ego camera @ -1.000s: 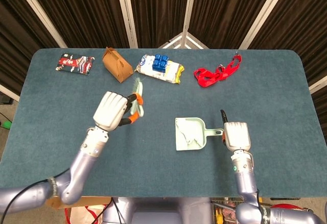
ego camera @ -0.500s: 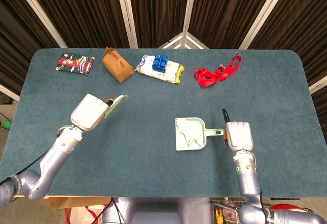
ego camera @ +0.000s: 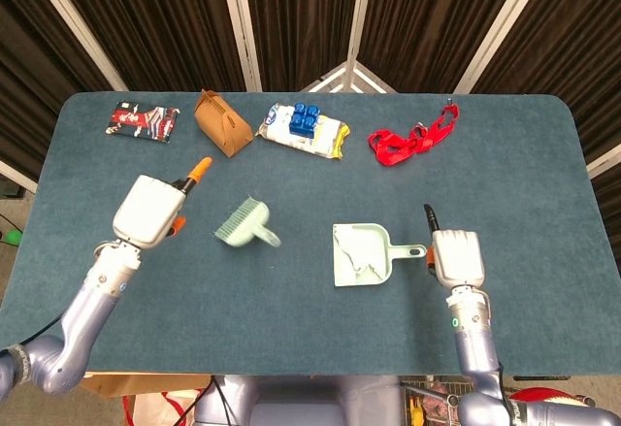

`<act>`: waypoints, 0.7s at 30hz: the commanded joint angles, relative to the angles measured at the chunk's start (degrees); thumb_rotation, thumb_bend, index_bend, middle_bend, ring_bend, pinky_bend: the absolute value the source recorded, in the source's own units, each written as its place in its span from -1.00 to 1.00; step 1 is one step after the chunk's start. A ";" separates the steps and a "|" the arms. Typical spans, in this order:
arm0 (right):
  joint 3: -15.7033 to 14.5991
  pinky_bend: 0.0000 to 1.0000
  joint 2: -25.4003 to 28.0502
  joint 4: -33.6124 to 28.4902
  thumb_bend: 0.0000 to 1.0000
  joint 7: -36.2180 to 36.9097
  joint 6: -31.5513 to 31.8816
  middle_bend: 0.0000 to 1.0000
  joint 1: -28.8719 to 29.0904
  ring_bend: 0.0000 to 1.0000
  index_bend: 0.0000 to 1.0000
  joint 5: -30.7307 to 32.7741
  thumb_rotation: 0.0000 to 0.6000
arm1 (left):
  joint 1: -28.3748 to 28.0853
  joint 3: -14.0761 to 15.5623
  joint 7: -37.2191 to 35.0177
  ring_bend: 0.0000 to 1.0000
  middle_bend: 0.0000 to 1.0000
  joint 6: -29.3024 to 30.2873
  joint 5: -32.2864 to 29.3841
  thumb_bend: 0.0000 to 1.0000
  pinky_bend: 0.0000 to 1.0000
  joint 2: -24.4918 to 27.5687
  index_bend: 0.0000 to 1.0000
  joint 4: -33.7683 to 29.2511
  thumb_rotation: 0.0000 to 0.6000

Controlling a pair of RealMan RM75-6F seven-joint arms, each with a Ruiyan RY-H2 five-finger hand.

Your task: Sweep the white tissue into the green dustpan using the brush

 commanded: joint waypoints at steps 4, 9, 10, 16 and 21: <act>-1.62 0.34 4.05 -1.62 0.17 4.66 0.03 0.43 -2.42 0.29 -1.00 -3.95 1.00 | 7.01 4.02 -7.56 0.21 -0.32 5.96 3.69 -1.00 0.64 5.63 -0.99 -6.94 1.00; -5.48 -0.70 8.41 -2.54 -0.01 10.30 0.98 -0.68 -6.33 -0.87 -1.00 -10.18 1.00 | 15.16 11.01 -17.23 -0.23 -0.62 12.29 10.54 -1.00 0.30 9.14 -0.95 -9.46 1.00; -6.19 -0.80 9.25 -2.73 -0.11 11.68 1.14 -0.85 -7.16 -0.96 -1.00 -11.27 1.00 | 16.58 12.39 -18.92 -0.42 -0.74 13.27 11.78 -1.00 0.12 9.58 -0.95 -9.43 1.00; -12.01 -1.00 15.50 -4.40 -0.37 21.39 3.96 -1.00 -13.48 -1.00 -1.00 -21.49 1.00 | 24.14 21.28 -25.32 -0.99 -1.00 17.97 21.38 -1.00 -0.61 12.13 -1.00 -6.12 1.00; -17.80 -1.00 18.70 -3.20 -0.39 27.69 8.72 -1.00 -19.61 -1.00 -1.00 -31.63 1.00 | 29.42 24.09 -24.43 -1.00 -1.00 23.08 26.29 -1.00 -0.80 11.15 -1.00 -0.62 1.00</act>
